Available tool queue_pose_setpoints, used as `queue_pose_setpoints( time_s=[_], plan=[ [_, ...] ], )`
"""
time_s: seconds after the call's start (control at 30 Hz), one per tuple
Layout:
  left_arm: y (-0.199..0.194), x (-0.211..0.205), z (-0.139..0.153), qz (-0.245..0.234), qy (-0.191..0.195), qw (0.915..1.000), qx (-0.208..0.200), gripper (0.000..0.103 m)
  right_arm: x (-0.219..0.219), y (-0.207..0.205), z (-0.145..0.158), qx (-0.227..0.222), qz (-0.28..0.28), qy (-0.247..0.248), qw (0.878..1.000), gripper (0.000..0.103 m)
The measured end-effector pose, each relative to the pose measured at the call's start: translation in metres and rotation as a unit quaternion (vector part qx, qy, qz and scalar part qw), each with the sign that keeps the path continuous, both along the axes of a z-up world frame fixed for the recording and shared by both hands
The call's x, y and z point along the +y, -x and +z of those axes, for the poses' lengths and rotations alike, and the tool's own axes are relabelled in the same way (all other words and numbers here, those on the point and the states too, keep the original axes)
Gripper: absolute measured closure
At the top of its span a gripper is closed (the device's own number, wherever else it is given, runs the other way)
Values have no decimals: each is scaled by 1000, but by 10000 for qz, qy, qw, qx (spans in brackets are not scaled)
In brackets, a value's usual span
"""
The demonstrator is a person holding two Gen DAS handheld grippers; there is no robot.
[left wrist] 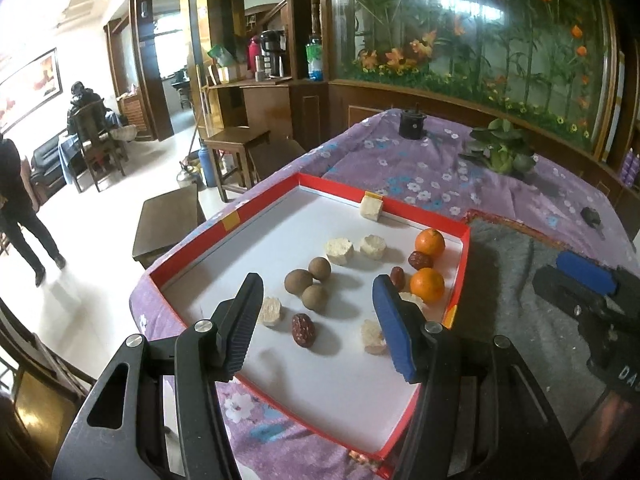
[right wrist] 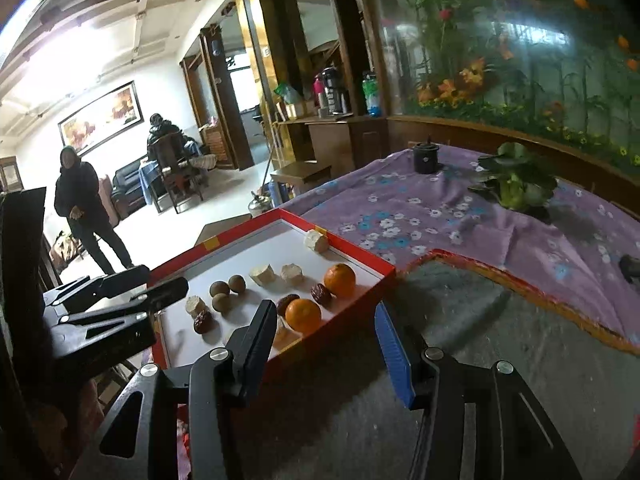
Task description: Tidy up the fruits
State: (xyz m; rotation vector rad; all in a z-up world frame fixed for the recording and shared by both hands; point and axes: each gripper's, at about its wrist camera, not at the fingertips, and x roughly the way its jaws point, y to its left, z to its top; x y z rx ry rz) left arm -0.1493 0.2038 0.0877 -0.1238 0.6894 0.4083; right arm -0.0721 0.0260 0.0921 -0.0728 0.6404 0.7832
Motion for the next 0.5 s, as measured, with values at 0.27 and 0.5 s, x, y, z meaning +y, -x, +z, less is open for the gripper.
queue_pose_setpoints(
  time_s=[0.27,0.5],
  plan=[
    [7,-7,-2,0,-8,10000,53,46,-2,13,-9,115,-83,-3,9999,51],
    [12,-6,-1,119,32,9999,71,46,9,15,-16,199,100,12,9998,51]
  ],
)
